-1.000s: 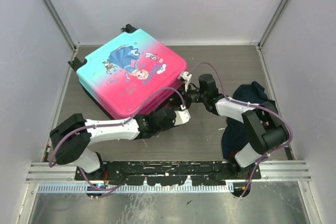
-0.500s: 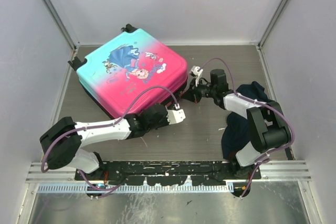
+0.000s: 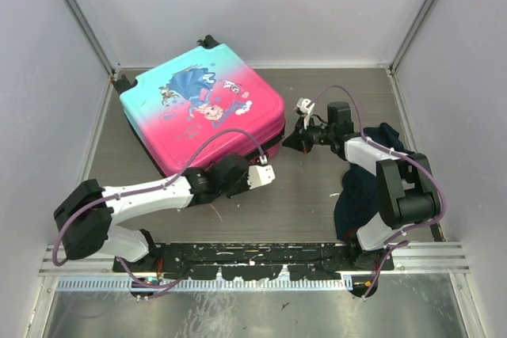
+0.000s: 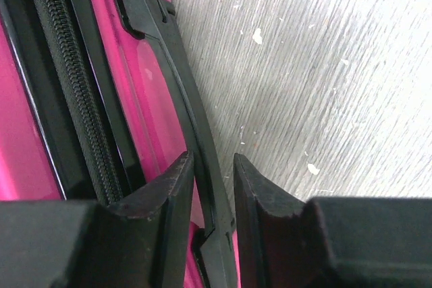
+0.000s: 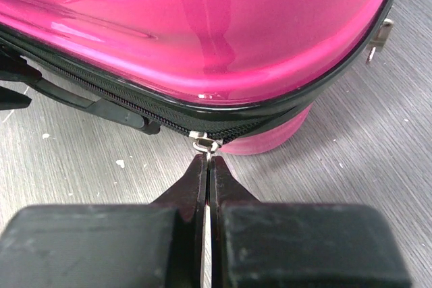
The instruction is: Pack the luggage
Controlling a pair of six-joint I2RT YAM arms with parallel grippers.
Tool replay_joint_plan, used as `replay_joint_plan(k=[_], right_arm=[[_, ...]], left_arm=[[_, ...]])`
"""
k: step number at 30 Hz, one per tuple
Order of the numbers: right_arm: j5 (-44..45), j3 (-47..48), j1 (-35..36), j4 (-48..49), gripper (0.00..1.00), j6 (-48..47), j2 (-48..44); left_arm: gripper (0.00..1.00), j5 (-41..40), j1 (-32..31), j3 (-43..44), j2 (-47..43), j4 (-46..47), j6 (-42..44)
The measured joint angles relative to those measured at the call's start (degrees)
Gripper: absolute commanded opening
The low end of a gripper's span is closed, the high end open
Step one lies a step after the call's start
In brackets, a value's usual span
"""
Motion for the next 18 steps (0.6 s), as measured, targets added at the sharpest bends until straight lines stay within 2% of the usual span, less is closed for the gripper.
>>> replay_joint_plan(k=[4,7,9,11,13,18], right_arm=[[1.07,-1.75,0.76,2.64,0.01,0.63,-0.31],[2.01,-2.71,1.57,3.85,0.01,1.14,-0.94],[2.58,-3.15,1.86,4.44,0.01,1.49,-1.40],[2.86,-3.21,1.97,4.42,0.01,1.64,-1.62],[3.06,-3.21,2.01,4.28,0.01,1.62,-1.77],[3.41,-3.21,1.84,2.43,0.01,-1.70,-2.71]], left_arm=[[0.45,-3.06,-1.42,4.90,4.39,-4.81,-4.92],[0.44,-6.23,-2.84,7.28,7.45,-6.54,-6.91],[0.33,-7.85,-3.19,9.11,10.27,-6.73,-7.80],[0.14,-9.31,-3.08,9.64,12.52,-5.75,-7.85],[0.02,-10.49,-2.86,9.64,13.25,-4.90,-7.32],[0.00,-8.41,-1.99,6.60,11.28,-1.84,-6.71]])
